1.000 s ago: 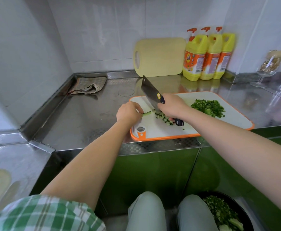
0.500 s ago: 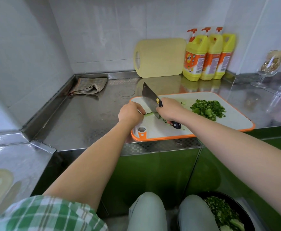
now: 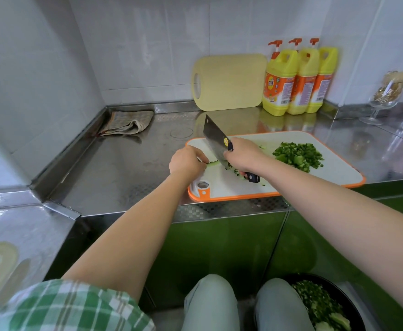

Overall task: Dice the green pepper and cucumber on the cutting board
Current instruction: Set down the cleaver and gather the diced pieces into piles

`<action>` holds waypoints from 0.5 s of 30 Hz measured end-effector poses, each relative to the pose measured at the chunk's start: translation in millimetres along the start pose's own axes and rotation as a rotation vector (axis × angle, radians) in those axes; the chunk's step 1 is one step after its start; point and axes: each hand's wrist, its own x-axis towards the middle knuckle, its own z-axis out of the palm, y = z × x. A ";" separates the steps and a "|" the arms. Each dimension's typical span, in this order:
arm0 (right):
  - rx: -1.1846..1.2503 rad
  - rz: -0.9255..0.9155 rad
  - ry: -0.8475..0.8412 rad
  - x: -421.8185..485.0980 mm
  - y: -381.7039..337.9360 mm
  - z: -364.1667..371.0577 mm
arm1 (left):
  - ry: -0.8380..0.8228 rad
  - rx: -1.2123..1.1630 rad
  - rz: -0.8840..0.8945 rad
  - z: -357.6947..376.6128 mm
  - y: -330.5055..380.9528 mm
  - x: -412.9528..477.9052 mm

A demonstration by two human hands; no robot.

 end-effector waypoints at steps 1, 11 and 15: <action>0.018 -0.014 0.011 -0.5 0.2 -1.6 | 0.002 -0.001 0.000 0.4 0.0 -0.2; -0.005 0.038 -0.079 -1.6 -1.5 1.1 | 0.000 -0.001 0.015 2.2 0.0 0.9; -0.008 0.032 -0.013 -1.6 1.0 2.3 | 0.012 0.049 -0.017 0.3 -3.6 -0.4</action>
